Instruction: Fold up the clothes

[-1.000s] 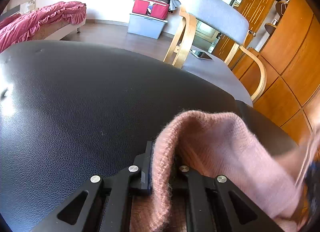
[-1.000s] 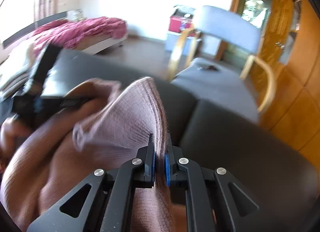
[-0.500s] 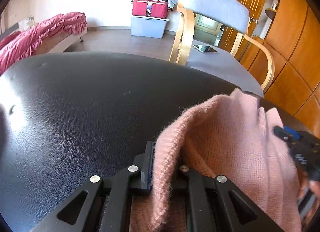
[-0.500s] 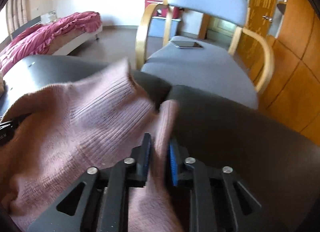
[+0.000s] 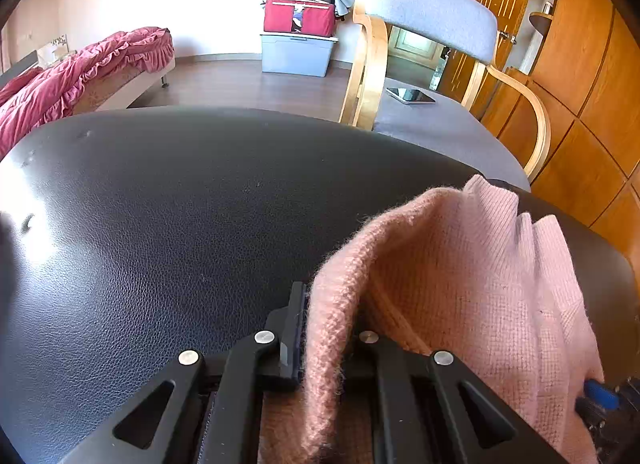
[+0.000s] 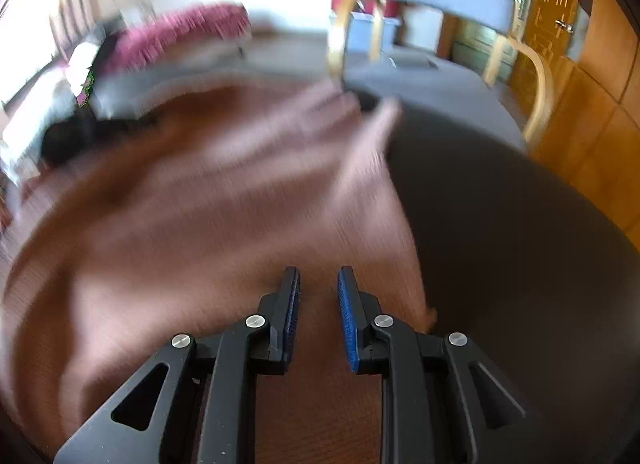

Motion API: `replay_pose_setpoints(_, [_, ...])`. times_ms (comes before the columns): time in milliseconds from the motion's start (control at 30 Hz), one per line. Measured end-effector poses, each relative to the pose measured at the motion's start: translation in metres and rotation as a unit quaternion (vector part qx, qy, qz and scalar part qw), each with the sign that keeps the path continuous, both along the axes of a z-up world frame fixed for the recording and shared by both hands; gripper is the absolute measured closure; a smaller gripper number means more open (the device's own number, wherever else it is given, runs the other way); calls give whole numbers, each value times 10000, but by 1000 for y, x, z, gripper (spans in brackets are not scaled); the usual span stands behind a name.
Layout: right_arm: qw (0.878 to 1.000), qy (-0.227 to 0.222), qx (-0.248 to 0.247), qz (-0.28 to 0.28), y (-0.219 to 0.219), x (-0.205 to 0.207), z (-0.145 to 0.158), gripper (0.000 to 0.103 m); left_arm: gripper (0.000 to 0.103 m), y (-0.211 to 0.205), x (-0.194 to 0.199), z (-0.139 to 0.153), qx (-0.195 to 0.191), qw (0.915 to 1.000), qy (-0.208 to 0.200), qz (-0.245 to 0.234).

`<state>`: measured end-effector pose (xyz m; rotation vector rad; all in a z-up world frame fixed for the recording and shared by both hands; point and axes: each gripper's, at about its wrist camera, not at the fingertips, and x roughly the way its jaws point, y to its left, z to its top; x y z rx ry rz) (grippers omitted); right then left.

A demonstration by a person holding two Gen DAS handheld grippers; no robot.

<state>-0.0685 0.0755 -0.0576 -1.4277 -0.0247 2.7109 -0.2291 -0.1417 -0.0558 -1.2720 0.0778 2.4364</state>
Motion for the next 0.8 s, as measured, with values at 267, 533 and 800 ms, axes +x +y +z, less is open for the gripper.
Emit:
replay_pose_setpoints(267, [9936, 210, 1090, -201, 14, -34, -14, 78, 94, 20, 0, 2, -465, 9988, 140, -48])
replay_pose_setpoints(533, [9879, 327, 1510, -107, 42, -89, -21, 78, 94, 33, -19, 1, -477, 9987, 133, 127])
replay_pose_setpoints(800, [9768, 438, 2098, 39, 49, -121, -25, 76, 93, 39, -20, -1, -648, 9974, 262, 198])
